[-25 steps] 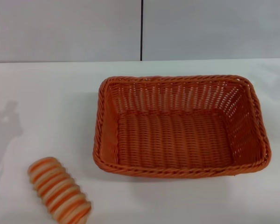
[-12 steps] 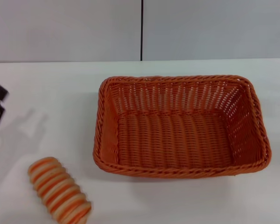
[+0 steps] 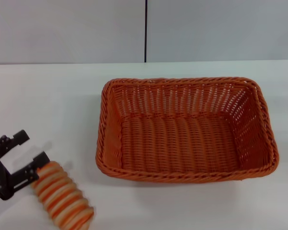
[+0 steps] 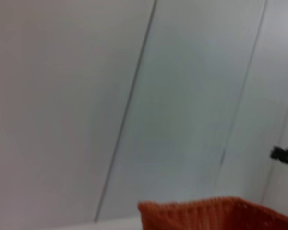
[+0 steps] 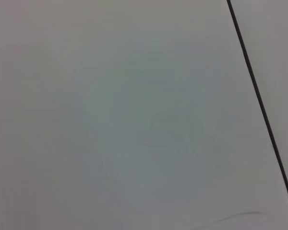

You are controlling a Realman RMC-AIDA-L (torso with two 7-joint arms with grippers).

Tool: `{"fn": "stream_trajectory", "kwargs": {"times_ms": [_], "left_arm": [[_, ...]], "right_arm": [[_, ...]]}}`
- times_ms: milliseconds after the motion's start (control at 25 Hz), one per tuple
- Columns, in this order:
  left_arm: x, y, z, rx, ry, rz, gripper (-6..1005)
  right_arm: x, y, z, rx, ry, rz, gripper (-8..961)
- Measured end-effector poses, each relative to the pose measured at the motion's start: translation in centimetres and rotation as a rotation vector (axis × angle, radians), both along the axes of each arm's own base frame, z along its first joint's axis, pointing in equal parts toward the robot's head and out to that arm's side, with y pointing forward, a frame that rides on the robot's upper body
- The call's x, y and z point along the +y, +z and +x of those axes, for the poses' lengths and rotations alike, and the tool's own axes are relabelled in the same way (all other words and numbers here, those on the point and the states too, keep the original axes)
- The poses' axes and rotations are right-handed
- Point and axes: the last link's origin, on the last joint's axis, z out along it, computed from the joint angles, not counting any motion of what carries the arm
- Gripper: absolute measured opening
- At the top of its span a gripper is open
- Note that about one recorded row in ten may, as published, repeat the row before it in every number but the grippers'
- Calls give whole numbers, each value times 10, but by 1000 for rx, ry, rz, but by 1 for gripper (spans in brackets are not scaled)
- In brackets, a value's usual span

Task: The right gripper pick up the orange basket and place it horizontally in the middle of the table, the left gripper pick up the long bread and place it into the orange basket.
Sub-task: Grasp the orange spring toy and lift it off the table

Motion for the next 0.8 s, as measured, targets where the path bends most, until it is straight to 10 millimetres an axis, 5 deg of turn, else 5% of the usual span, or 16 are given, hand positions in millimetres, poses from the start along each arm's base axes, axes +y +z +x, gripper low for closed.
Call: {"fn": "stream_trajectory", "kwargs": {"times_ms": [480, 800], "left_arm": [[1, -11, -22, 99, 134, -30, 860], [5, -19, -25, 138, 152, -86, 859]], "right_arm": [[13, -6, -2, -16, -12, 6, 507], [12, -6, 0, -28, -21, 12, 507]]}}
